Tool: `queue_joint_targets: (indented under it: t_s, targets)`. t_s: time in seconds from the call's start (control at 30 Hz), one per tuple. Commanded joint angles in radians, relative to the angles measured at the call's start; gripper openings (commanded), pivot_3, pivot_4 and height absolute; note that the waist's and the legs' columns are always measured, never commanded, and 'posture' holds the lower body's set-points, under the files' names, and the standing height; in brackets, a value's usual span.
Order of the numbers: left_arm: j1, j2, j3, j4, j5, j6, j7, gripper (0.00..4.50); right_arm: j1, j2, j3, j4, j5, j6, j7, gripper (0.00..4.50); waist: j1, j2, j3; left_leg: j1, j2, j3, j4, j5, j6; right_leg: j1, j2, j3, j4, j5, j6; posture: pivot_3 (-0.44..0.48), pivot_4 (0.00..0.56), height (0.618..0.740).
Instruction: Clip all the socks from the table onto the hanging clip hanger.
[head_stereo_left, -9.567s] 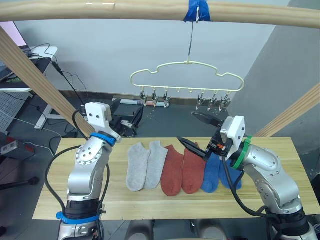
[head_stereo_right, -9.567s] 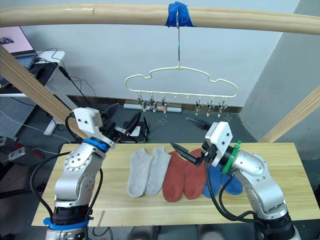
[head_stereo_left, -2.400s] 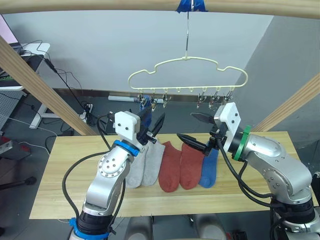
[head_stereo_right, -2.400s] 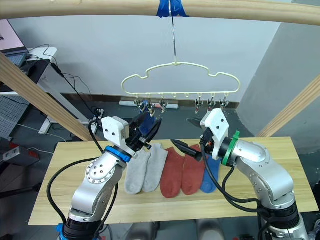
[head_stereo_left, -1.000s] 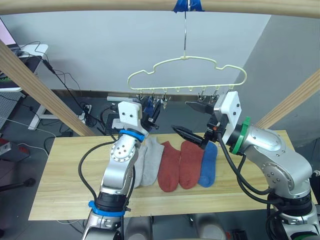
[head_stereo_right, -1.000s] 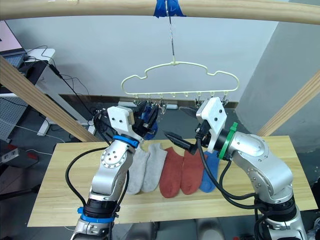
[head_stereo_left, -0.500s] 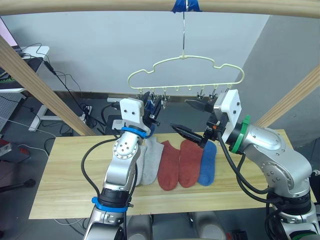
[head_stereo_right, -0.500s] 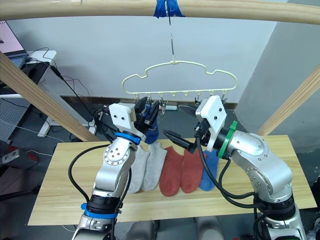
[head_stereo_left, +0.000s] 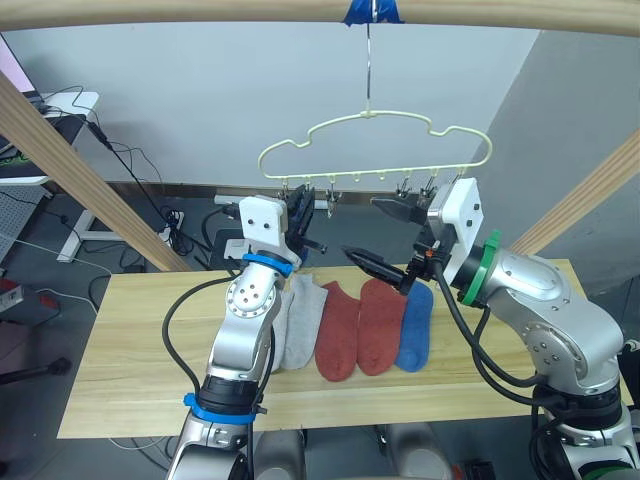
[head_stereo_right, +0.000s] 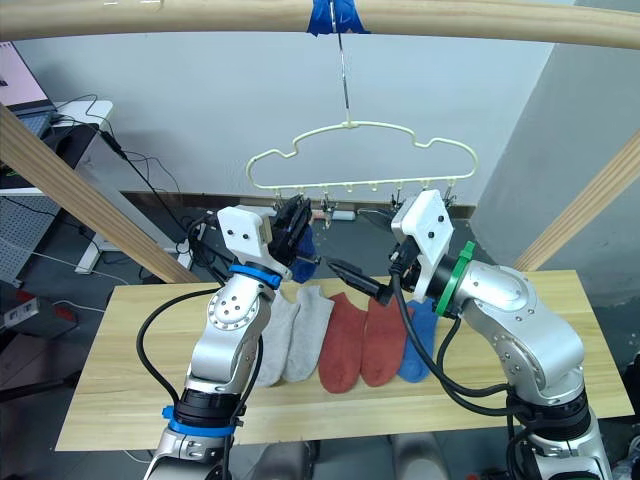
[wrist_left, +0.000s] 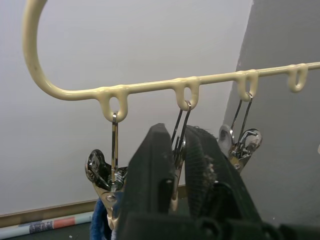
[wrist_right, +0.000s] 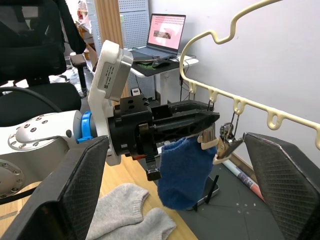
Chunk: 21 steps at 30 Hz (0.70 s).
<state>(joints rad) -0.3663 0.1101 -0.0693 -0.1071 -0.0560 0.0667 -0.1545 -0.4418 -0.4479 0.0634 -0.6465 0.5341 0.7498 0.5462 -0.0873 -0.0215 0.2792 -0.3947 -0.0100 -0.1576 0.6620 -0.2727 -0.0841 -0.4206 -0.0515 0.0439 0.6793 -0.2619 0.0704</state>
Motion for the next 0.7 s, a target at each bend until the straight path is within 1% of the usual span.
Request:
queue_joint_targets:
  t_s: [0.03, 0.13, 0.27, 0.33, 0.47, 0.6, 0.7]
  targets:
    - [-0.012, -0.004, 0.013, -0.024, -0.001, -0.019, 0.000, 0.02, -0.003, -0.001, -0.001, -0.042, 0.013, -0.019, -0.002, 4.50, 0.000, 0.000, 0.000, 0.000, 0.000, 0.000, 0.000, 0.000, 0.000, 0.000, 0.000, 0.000, 0.000, 0.000, 0.000, -0.158, 0.265, 0.740]
    - [-0.012, 0.002, 0.012, -0.037, -0.006, 0.001, -0.008, 0.02, 0.015, -0.010, 0.001, -0.035, 0.003, -0.023, 0.000, 4.50, 0.000, 0.000, 0.000, 0.000, 0.000, 0.000, 0.000, 0.000, 0.000, 0.000, 0.000, 0.000, 0.000, 0.000, 0.000, -0.152, 0.267, 0.740]
    - [-0.018, 0.033, 0.009, -0.097, -0.042, 0.132, -0.053, 0.02, 0.094, -0.076, 0.030, 0.046, -0.092, -0.016, -0.014, 4.50, 0.002, 0.000, 0.000, 0.000, 0.000, 0.000, 0.000, 0.000, 0.000, 0.000, 0.000, 0.000, 0.000, 0.000, 0.000, -0.139, 0.270, 0.740]
    - [-0.019, 0.061, 0.014, -0.146, -0.087, 0.230, -0.095, 0.02, 0.136, -0.117, 0.052, 0.131, -0.153, -0.018, -0.024, 4.50, 0.001, 0.000, 0.000, 0.000, 0.000, 0.000, 0.000, 0.000, 0.000, 0.000, 0.000, 0.000, 0.000, 0.000, 0.000, -0.134, 0.272, 0.740]
    - [-0.022, 0.129, 0.039, -0.234, -0.174, 0.397, -0.166, 0.02, 0.173, -0.162, 0.109, 0.310, -0.232, -0.075, 0.023, 4.50, -0.001, 0.000, 0.000, 0.000, 0.000, 0.000, 0.000, 0.000, 0.000, 0.000, 0.001, 0.000, 0.000, 0.000, 0.000, -0.123, 0.272, 0.740]
    - [-0.024, 0.180, 0.060, -0.273, -0.224, 0.486, -0.204, 0.02, 0.154, -0.183, 0.188, 0.511, -0.339, -0.177, 0.071, 4.50, -0.003, 0.000, 0.000, 0.002, 0.002, 0.000, -0.001, 0.000, 0.000, 0.000, 0.003, 0.001, 0.000, 0.000, 0.000, -0.110, 0.272, 0.740]
    - [-0.014, 0.190, 0.063, -0.291, -0.246, 0.518, -0.208, 0.02, 0.130, -0.187, 0.224, 0.642, -0.412, -0.237, 0.084, 4.50, -0.002, 0.000, 0.000, 0.002, 0.002, 0.000, 0.000, 0.000, 0.000, 0.000, 0.003, 0.002, 0.000, 0.000, 0.000, -0.099, 0.270, 0.740]
